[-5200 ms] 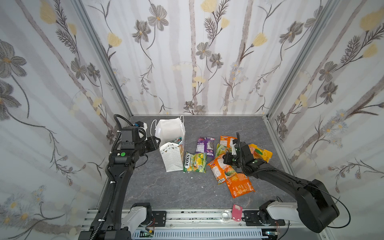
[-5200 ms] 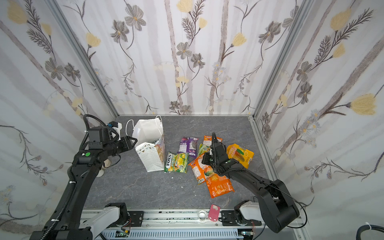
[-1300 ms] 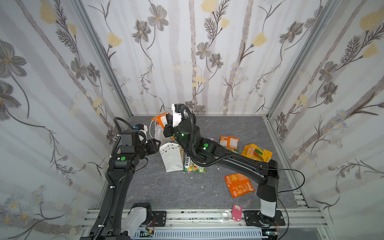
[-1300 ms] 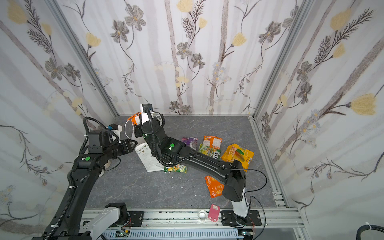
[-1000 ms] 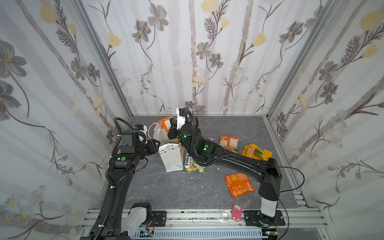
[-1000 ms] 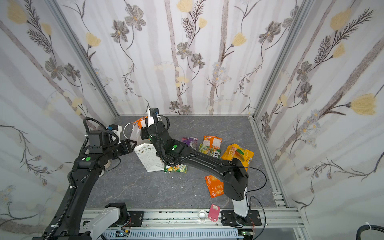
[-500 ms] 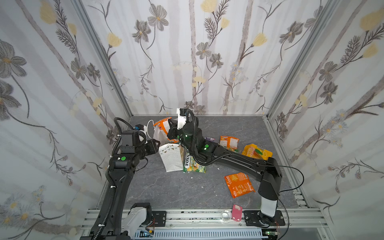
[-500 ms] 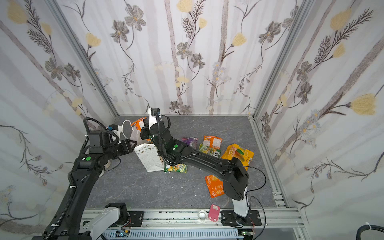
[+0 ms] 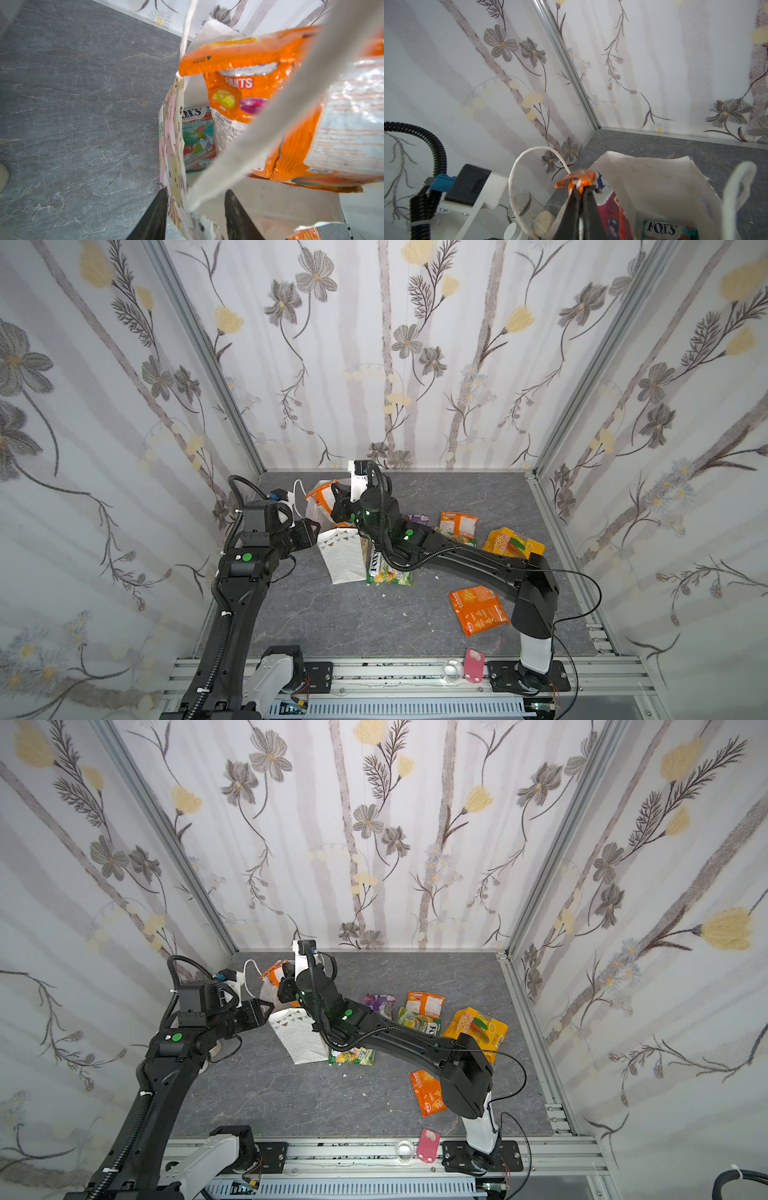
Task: Place the snacks into the paper bag
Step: 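Lower the orange packet into the bag and open the right gripper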
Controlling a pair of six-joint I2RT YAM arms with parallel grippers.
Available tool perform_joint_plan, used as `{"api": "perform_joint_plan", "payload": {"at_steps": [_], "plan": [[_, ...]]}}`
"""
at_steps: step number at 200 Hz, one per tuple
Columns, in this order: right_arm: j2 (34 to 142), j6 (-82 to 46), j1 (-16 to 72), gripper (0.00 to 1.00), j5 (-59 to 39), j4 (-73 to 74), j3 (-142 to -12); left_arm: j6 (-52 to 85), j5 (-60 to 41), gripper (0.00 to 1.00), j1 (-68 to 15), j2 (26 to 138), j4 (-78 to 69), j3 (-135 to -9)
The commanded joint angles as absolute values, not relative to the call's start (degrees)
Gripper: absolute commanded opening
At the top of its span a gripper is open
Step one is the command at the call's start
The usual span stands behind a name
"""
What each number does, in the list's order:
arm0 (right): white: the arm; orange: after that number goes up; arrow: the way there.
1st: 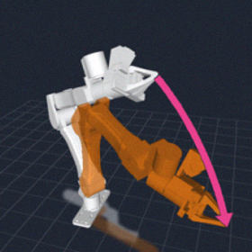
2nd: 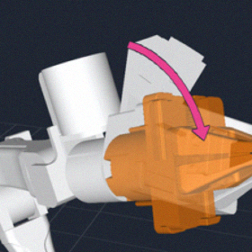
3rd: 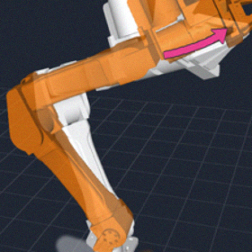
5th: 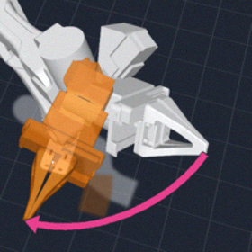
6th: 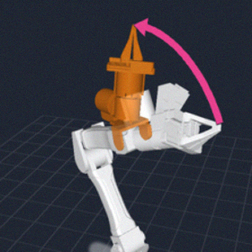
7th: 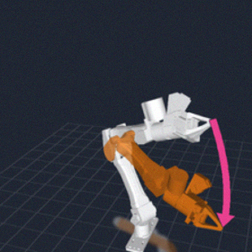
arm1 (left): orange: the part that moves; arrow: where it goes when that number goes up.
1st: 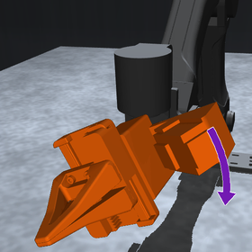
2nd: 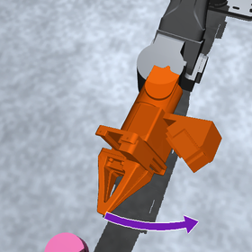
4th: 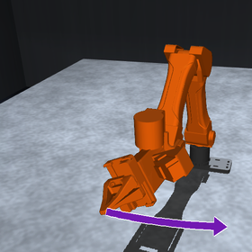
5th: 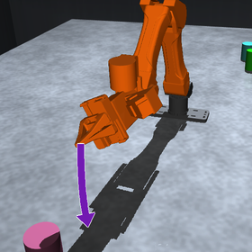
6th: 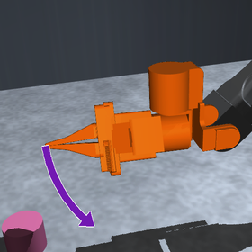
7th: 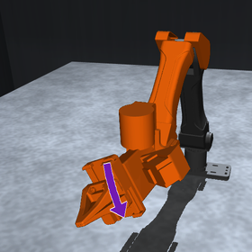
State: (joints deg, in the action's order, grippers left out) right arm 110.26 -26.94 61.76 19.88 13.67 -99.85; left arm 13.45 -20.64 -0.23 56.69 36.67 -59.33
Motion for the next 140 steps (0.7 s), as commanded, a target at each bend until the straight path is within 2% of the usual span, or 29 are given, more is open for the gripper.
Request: {"api": "perform_joint_plan", "payload": {"at_steps": [1, 22, 39, 91, 140], "plan": [[109.91, -27.22, 61.79, 0.08, 19.58, 15.56, -100.55, 13.01, -20.37, 0.44, -0.18, 56.85, 35.65, -59.5], [109.87, -27.16, 61.79, 0.12, 19.25, 15.51, -100.63, 13.01, -20.14, 0.44, -0.17, 56.71, 35.63, -59.36], [109.63, -26.98, 61.79, 0.27, 19.13, 15.16, -100.76, 13.14, -20.05, 0.44, -0.18, 56.69, 35.68, -59.32], [108.81, -24.52, 62.31, 0.31, 17.34, 13.18, -102.51, 13.43, -20.54, 0.44, -0.13, 56.86, 35.08, -59.06], [105.78, -19.38, 63.54, 0.35, 14.77, 1.07, -109.17, 13.89, -20.66, 0.44, -0.18, 56.52, 35.19, -59.91]]}}
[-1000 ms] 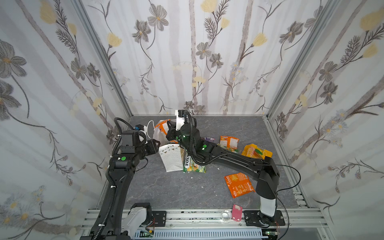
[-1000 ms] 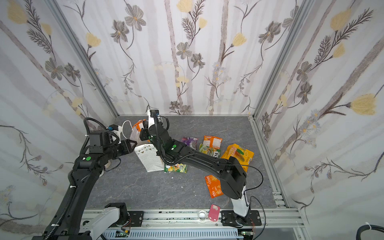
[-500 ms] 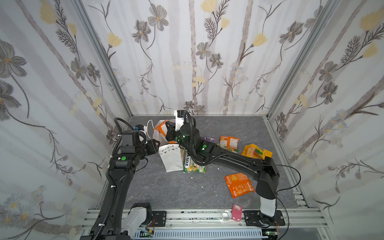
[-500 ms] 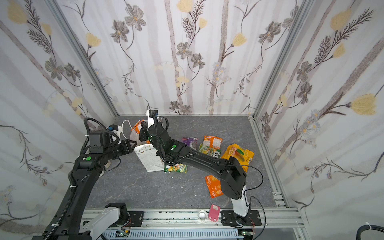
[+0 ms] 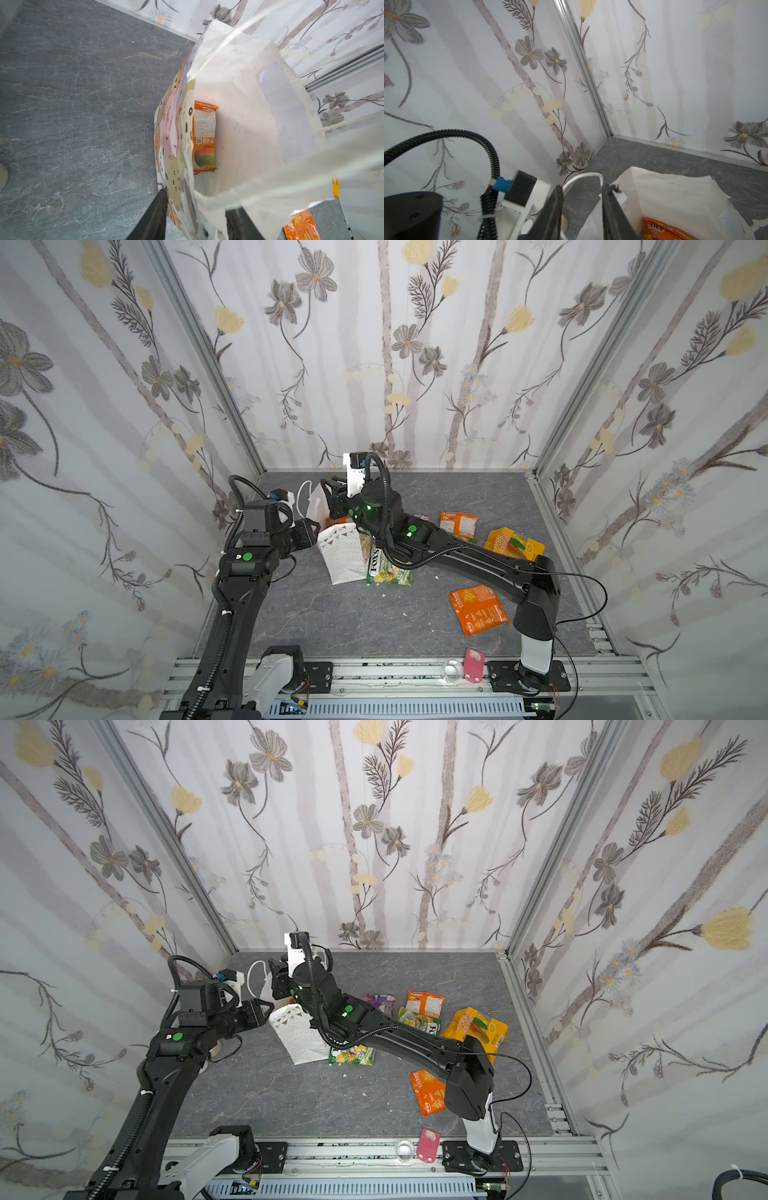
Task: Place the snacks into the paper bag
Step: 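Lower the orange packet into the bag and open the right gripper, then withdraw the right gripper from the bag toward the green spring tea packet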
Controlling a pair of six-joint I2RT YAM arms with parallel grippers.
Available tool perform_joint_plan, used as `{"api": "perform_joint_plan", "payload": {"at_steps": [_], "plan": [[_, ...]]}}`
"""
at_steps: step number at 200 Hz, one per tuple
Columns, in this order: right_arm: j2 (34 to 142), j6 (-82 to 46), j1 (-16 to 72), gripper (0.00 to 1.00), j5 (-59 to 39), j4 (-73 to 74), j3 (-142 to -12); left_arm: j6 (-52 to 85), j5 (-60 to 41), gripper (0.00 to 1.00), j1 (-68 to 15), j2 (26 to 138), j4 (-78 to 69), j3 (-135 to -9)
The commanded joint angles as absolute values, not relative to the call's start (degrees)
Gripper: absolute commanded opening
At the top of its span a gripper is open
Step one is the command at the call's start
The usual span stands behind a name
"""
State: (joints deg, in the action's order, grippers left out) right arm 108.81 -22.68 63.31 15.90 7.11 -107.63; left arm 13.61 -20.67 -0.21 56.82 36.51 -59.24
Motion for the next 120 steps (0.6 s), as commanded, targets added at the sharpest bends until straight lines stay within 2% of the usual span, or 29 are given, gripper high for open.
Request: {"api": "perform_joint_plan", "payload": {"at_steps": [1, 26, 46, 80, 120], "plan": [[105.58, -19.31, 63.54, 0.35, 14.77, 0.93, -109.17, 13.89, -20.66, 0.44, -0.18, 56.52, 35.17, -59.97], [101.09, -17.78, 63.54, 0.38, 15.08, -8.03, -108.67, 13.93, -19.87, 0.45, -0.15, 56.77, 35.84, -61.64], [95.78, -17.94, 63.42, 0.41, 15.59, -12.38, -103.43, 14.25, -18.43, 0.47, -0.17, 57.45, 37.09, -63.3], [83.77, -21.84, 61.74, 0.45, 13.23, -12.97, -87.62, 15.06, -16.45, 0.48, -0.18, 58.4, 37.49, -65.34], [74.21, -29.96, 55.35, 0.46, 9.48, -10.16, -67.16, 15.47, -17.05, 0.49, -0.18, 60.74, 36.95, -65.91]]}}
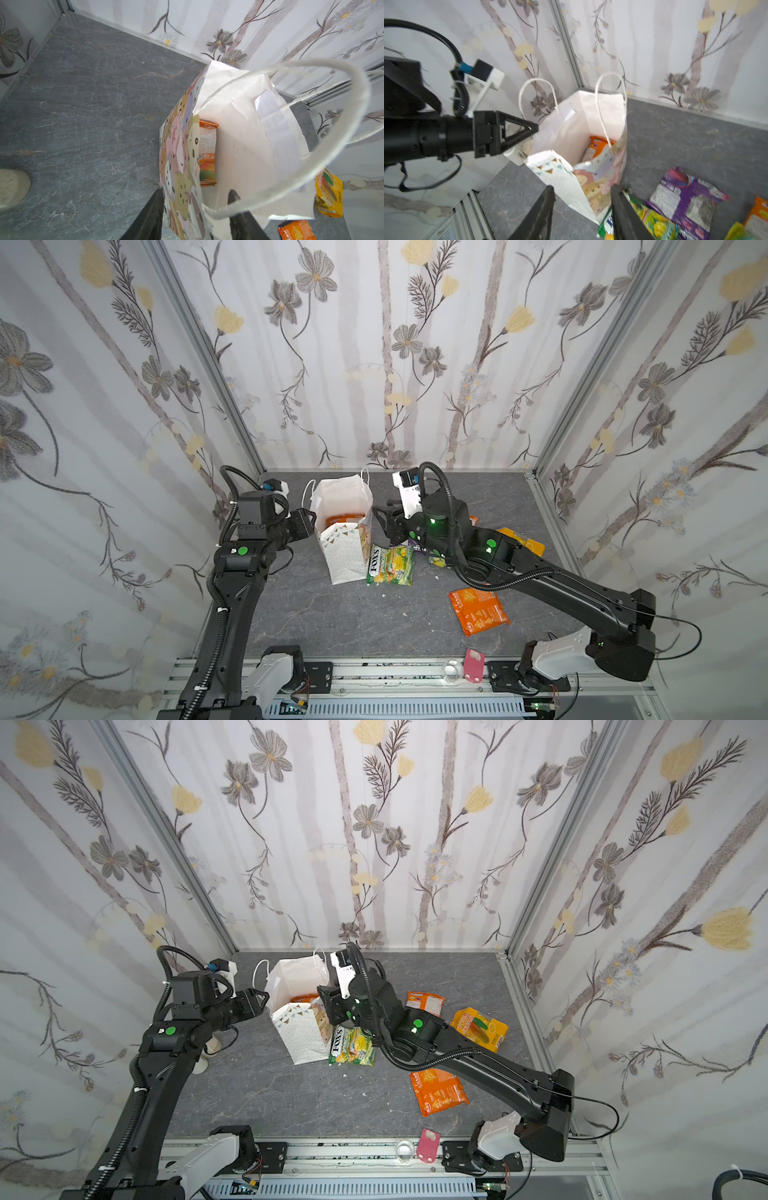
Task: Place the snacks into the paper bag
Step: 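Withdraw the right gripper from the bag toward the green spring tea packet, then lower the right gripper and grasp the green Fox's spring tea packet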
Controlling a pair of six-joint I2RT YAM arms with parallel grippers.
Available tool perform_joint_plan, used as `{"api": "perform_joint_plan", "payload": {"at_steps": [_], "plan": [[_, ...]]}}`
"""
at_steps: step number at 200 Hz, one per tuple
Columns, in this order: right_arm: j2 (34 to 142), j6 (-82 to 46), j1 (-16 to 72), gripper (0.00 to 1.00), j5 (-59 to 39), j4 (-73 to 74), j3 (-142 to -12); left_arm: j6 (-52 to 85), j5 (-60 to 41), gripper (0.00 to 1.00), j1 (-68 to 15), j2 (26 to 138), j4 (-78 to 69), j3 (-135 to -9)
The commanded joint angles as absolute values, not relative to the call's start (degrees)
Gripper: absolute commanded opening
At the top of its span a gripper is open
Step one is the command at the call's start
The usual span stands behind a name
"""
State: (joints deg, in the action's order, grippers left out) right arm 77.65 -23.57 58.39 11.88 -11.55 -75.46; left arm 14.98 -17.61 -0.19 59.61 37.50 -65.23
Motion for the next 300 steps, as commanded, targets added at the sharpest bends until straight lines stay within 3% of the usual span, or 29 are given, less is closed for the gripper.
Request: {"api": "perform_joint_plan", "payload": {"at_steps": [1, 47, 95, 148, 300], "plan": [[74.06, -30.23, 55.14, 0.46, 9.4, -10.0, -66.71, 15.47, -17.09, 0.49, -0.18, 60.78, 36.98, -65.91], [71.72, -35.58, 48.4, 0.49, 3.54, -3.41, -50.64, 15.43, -16.61, 0.49, -0.18, 59.61, 37.69, -65.88], [77.9, -35.02, 43.97, 0.54, -3.71, 5.04, -41.49, 14.07, -15.47, 0.49, -0.15, 59.85, 41.05, -66.09], [86.95, -35.77, 41.95, 0.54, -7.59, 10.96, -42.45, 15.32, -15.86, 0.49, -0.18, 60.38, 42.07, -67.25], [97.46, -34.18, 39.82, 0.57, -12.83, 17.64, -45.51, 16.96, -16.6, 0.48, -0.18, 60.3, 41.72, -65.98]]}}
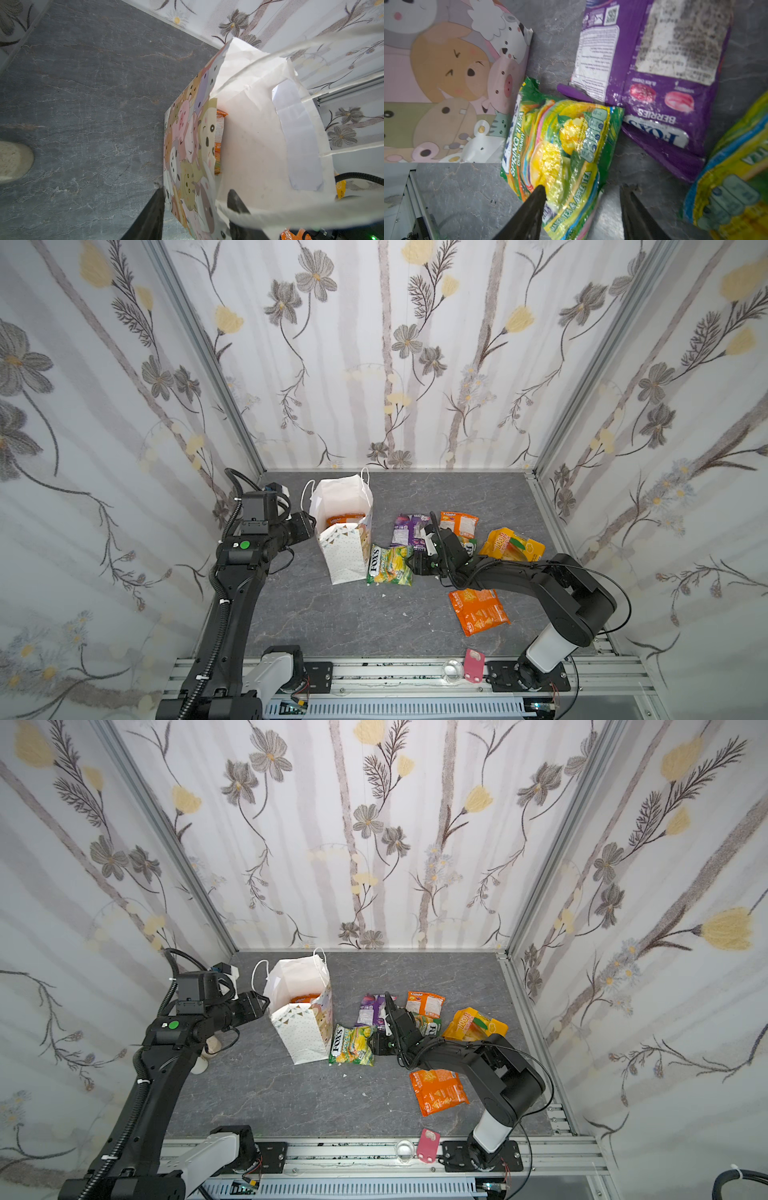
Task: Place the snacks into the paper bag
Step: 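Lower the right gripper and grasp the green Fox's spring tea packet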
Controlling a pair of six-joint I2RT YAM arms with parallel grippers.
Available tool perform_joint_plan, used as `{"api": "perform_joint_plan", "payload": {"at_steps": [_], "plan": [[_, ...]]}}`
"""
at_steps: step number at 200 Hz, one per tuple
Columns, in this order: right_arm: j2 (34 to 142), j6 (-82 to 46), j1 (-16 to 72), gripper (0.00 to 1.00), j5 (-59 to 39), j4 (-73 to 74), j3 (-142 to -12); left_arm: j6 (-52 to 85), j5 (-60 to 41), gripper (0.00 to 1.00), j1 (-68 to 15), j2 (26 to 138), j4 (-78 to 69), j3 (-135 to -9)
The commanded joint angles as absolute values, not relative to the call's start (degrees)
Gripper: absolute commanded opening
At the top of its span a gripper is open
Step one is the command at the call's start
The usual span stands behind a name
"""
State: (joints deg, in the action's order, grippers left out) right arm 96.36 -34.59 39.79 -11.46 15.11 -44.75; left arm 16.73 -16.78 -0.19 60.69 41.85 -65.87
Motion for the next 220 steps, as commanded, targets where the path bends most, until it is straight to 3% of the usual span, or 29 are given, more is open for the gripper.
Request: {"api": "perform_joint_plan", "payload": {"at_steps": [1, 150, 183, 220], "plan": [[97.51, -34.19, 39.82, 0.57, -12.83, 17.74, -45.52, 16.96, -16.61, 0.48, -0.18, 60.3, 41.73, -65.99], [103.6, -34.17, 38.76, 0.54, -12.92, 18.54, -47.83, 16.88, -17.09, 0.48, -0.17, 60.46, 41.31, -65.83], [104.66, -34.95, 38.76, 0.46, -13.75, 19.79, -47.72, 16.7, -17.13, 0.48, -0.18, 60.56, 41.34, -65.92], [104.48, -35.57, 38.76, 0.24, -14.19, 20.02, -47.57, 16.37, -17.05, 0.48, -0.22, 60.56, 41.62, -66.08]]}}
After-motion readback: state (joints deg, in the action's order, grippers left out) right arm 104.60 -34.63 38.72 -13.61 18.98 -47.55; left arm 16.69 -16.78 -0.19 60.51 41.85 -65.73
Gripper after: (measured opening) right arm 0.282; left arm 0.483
